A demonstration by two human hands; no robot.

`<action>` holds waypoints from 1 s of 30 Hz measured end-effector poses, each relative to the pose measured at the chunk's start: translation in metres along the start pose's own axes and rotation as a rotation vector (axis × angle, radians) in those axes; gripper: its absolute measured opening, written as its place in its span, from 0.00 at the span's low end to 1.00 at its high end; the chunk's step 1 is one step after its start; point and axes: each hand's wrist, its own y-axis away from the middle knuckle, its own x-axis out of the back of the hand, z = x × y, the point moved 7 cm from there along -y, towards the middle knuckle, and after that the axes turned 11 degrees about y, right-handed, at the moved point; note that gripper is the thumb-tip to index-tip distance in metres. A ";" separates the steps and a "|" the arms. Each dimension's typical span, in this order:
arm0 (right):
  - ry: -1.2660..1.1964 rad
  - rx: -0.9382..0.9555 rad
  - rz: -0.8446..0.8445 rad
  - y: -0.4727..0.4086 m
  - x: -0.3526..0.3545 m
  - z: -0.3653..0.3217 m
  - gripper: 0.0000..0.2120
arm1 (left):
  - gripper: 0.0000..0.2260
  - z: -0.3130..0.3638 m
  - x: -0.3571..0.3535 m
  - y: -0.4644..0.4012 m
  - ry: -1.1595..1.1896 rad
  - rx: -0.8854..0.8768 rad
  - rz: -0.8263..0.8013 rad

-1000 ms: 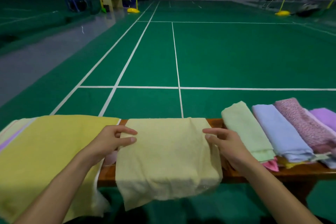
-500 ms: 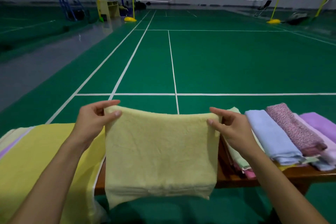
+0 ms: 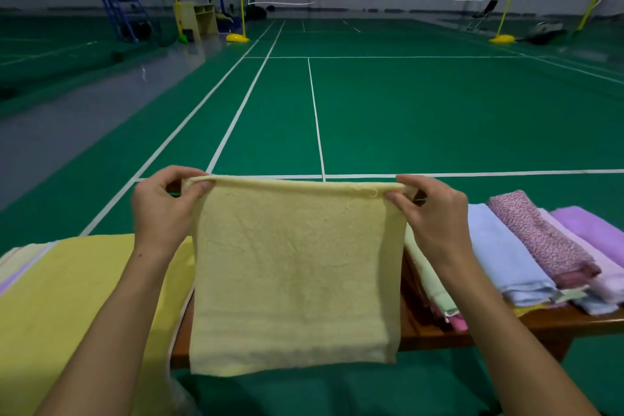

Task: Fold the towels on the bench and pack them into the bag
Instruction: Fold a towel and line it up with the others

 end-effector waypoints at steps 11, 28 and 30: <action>-0.198 -0.127 0.061 -0.018 0.006 0.004 0.05 | 0.09 0.016 -0.009 -0.007 0.141 0.014 -0.017; -0.575 -0.394 -0.282 0.002 0.024 0.004 0.12 | 0.13 0.033 -0.001 0.019 0.391 0.376 -0.341; -0.579 -0.418 -0.335 0.005 0.014 0.011 0.12 | 0.14 0.025 -0.002 0.020 0.387 0.398 -0.360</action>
